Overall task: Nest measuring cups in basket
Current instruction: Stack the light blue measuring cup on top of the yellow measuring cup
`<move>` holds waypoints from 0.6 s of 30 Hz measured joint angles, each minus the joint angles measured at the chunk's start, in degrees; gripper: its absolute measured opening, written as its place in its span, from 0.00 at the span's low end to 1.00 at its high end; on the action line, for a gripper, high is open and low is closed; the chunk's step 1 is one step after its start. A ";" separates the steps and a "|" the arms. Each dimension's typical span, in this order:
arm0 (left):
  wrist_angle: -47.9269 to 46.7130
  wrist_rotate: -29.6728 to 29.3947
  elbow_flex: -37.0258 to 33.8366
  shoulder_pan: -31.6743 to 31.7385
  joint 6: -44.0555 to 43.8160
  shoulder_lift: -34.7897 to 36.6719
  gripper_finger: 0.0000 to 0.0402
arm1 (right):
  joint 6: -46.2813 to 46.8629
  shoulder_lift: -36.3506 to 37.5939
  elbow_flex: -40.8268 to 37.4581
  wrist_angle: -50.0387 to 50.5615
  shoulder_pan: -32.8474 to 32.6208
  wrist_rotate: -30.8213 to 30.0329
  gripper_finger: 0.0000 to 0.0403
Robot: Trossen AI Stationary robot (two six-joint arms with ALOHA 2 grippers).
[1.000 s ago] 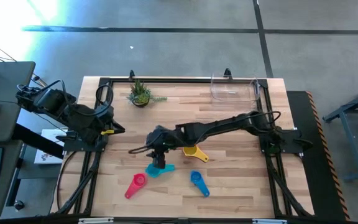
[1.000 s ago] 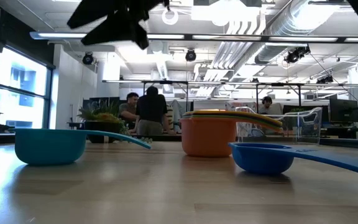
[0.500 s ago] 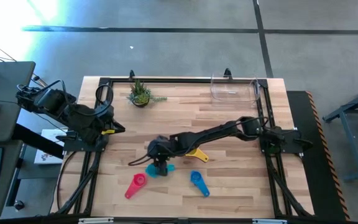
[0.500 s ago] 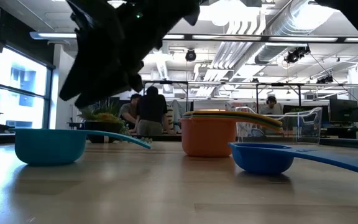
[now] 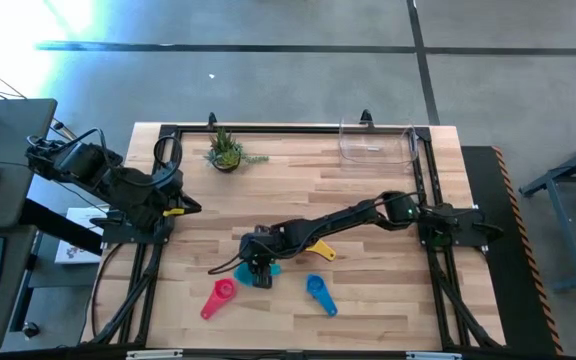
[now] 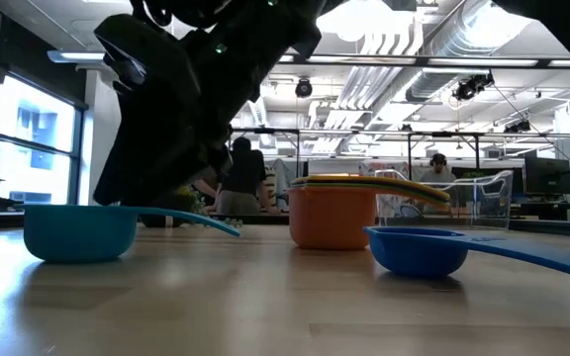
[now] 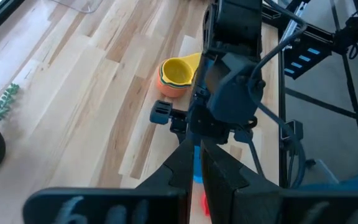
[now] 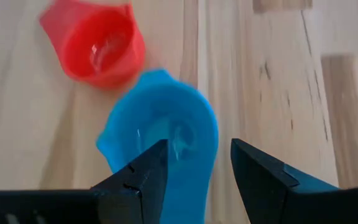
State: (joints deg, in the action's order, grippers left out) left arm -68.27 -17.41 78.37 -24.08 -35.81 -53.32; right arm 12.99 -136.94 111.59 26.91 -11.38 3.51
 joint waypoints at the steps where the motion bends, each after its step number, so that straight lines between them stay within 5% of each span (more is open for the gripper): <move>1: 0.00 0.00 0.00 0.00 0.00 0.00 0.05 | 0.00 0.00 0.00 0.16 0.04 0.00 0.41; 12: -0.07 -1.20 0.00 0.00 0.07 0.00 0.05 | 1.01 -0.11 0.00 1.12 0.11 0.09 0.20; 18: -0.07 -1.29 0.00 0.00 0.96 0.00 0.05 | 1.28 -0.53 0.11 1.38 0.11 0.01 0.18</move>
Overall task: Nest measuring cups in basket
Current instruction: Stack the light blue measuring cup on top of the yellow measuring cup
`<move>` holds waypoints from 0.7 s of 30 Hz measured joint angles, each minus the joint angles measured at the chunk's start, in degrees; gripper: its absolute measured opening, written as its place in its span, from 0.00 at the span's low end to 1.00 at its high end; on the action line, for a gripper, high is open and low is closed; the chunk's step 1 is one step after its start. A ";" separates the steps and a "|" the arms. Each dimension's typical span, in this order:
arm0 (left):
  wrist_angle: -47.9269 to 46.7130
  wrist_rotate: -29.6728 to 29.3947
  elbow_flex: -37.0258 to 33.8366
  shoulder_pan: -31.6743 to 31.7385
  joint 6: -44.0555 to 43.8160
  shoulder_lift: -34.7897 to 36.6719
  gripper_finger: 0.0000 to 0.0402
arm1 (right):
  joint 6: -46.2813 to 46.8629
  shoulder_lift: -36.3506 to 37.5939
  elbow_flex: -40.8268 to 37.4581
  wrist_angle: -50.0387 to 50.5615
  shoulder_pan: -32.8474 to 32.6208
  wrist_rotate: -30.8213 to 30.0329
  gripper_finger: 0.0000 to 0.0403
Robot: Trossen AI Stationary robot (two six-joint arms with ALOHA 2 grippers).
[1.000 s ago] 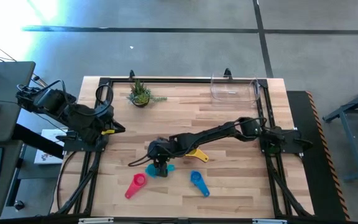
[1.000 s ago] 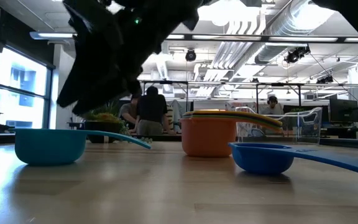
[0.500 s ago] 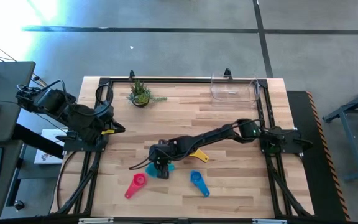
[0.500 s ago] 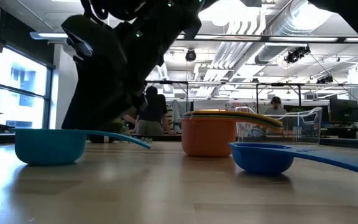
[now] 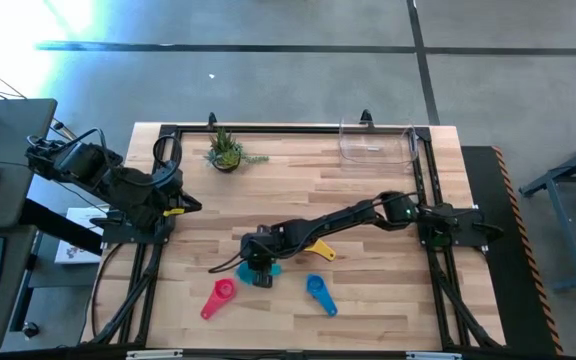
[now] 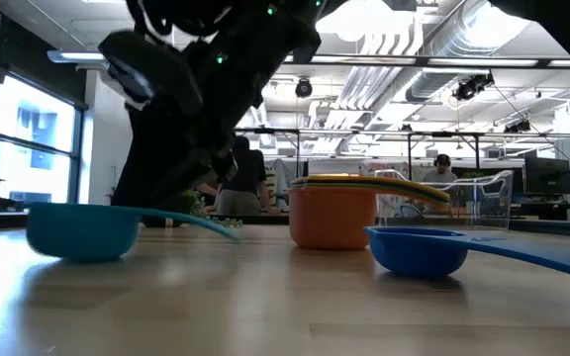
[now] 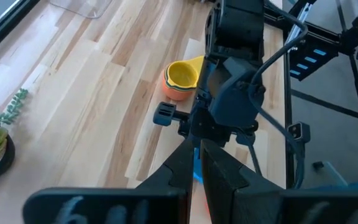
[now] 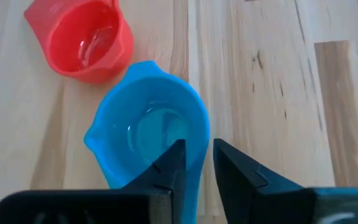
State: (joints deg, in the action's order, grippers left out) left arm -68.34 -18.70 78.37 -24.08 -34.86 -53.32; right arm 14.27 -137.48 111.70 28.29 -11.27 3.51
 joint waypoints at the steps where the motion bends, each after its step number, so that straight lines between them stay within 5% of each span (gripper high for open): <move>1: -0.01 0.00 0.00 0.00 0.01 -0.01 0.05 | 0.47 -0.20 0.00 0.28 0.00 0.02 0.18; 8: -0.08 0.00 0.00 0.00 0.01 -0.02 0.05 | 1.32 -1.06 0.00 0.93 -0.14 -0.35 0.15; 14: -0.37 0.00 0.00 0.00 -0.02 -0.02 0.05 | 1.88 -1.06 1.12 2.05 -0.15 -0.22 0.02; 21: -1.06 0.01 0.00 0.00 -0.01 -0.02 0.05 | 5.70 -1.06 5.85 6.58 0.21 -1.92 0.01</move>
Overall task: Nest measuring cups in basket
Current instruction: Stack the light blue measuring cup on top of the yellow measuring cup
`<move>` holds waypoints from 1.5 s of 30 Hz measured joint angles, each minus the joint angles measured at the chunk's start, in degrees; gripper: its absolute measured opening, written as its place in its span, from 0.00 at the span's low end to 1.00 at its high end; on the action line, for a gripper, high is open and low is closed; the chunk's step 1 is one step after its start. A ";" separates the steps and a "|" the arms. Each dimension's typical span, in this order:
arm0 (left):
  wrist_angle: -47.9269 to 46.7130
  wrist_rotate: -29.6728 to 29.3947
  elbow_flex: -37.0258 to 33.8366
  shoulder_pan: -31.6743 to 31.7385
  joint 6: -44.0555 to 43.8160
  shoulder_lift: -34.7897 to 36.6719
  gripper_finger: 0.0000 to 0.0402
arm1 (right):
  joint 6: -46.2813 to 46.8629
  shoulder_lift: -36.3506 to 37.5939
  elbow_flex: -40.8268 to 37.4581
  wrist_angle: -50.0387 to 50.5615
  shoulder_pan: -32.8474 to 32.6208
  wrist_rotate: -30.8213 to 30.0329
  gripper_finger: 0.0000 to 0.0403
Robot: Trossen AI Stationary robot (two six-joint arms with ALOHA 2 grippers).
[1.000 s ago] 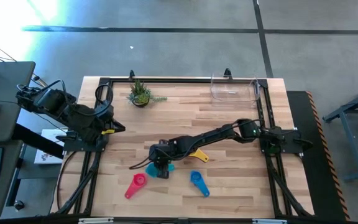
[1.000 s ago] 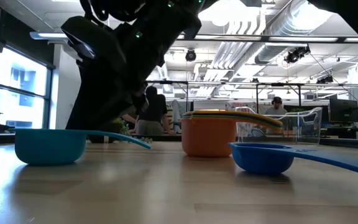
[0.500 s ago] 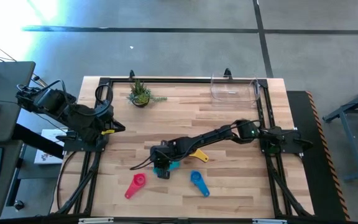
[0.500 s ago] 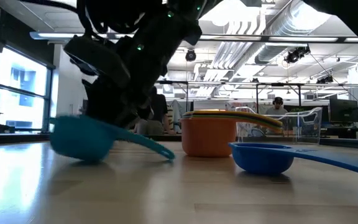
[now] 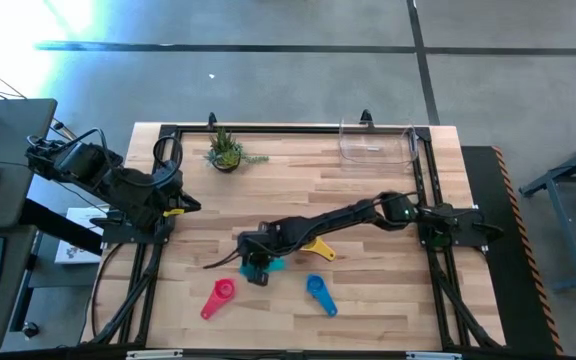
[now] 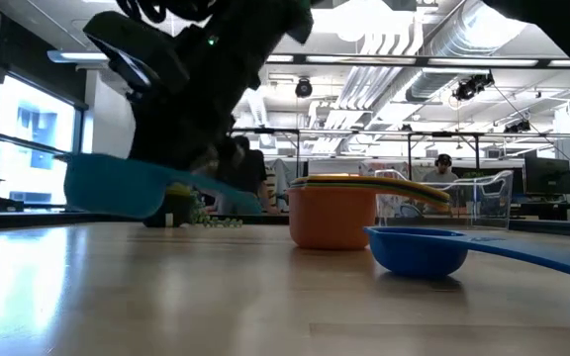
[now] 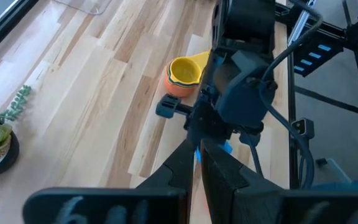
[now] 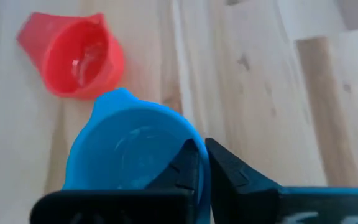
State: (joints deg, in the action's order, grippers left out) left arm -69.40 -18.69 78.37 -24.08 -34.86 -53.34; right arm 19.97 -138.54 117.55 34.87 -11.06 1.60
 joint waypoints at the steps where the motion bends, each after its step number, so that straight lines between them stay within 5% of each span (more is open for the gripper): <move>1: 0.01 0.00 0.00 -0.01 0.00 0.01 0.05 | 1.03 0.00 1.09 2.07 0.12 -0.61 0.01; 13: -0.22 0.01 0.00 0.00 0.00 0.00 0.05 | 8.54 0.59 17.58 26.05 1.02 -4.14 0.01; 37: -0.49 0.03 0.00 0.00 0.16 0.02 0.05 | 23.32 21.38 13.19 55.20 0.41 -27.51 0.00; 45: -0.62 0.03 0.00 -0.02 -0.03 0.01 0.05 | 30.04 35.76 -6.33 52.02 0.92 -30.68 0.00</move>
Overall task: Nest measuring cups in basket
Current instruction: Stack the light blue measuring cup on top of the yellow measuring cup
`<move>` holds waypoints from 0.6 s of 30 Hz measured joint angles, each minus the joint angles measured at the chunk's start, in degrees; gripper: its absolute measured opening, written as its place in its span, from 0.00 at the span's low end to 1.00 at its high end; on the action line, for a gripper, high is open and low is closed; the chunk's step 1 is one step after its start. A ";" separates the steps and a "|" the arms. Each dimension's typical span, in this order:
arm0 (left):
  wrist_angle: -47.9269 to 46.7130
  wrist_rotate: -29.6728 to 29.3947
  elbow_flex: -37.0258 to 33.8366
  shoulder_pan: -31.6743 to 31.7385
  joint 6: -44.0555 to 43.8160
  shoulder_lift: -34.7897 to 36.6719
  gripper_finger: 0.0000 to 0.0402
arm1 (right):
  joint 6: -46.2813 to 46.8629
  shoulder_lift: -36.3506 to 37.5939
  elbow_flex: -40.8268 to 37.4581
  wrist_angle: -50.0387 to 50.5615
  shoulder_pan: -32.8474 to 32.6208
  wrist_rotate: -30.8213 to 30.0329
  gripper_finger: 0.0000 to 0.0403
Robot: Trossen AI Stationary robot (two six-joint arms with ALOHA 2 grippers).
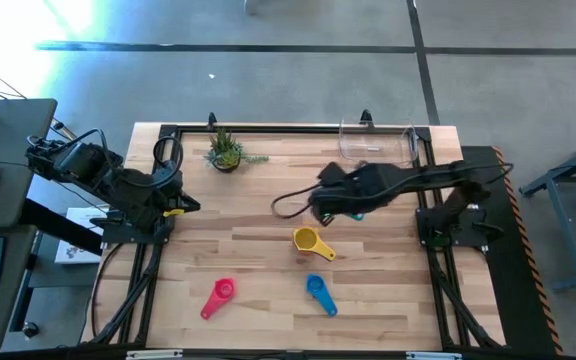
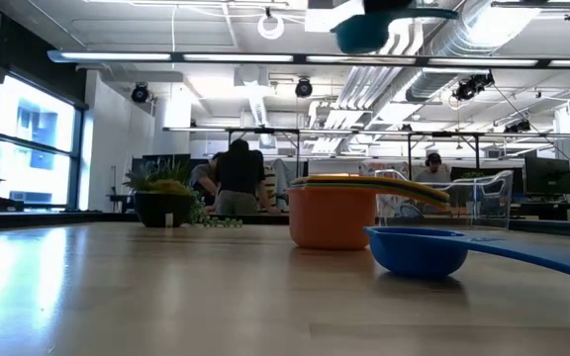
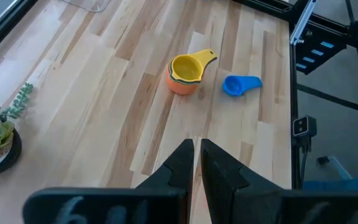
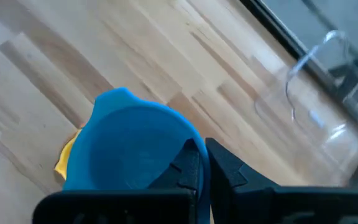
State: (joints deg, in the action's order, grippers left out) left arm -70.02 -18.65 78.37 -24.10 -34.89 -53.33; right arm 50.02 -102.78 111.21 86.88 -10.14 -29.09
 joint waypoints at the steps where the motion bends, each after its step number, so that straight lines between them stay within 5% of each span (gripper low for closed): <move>1: -0.02 0.00 0.00 0.01 0.01 -0.01 0.05 | 1.82 2.41 -3.55 -1.75 0.03 0.13 0.00; 10: 0.00 0.00 0.00 0.02 0.00 0.00 0.05 | 11.46 18.88 -29.71 -23.13 0.17 4.18 0.00; 18: 0.00 0.00 0.00 0.04 -0.64 -0.01 0.05 | 12.61 18.03 -39.12 -38.70 2.21 11.99 0.00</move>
State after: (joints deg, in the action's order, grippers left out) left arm -70.02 -18.66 78.37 -24.05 -35.54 -53.34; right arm 62.63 -84.75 72.09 48.19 -7.93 -17.10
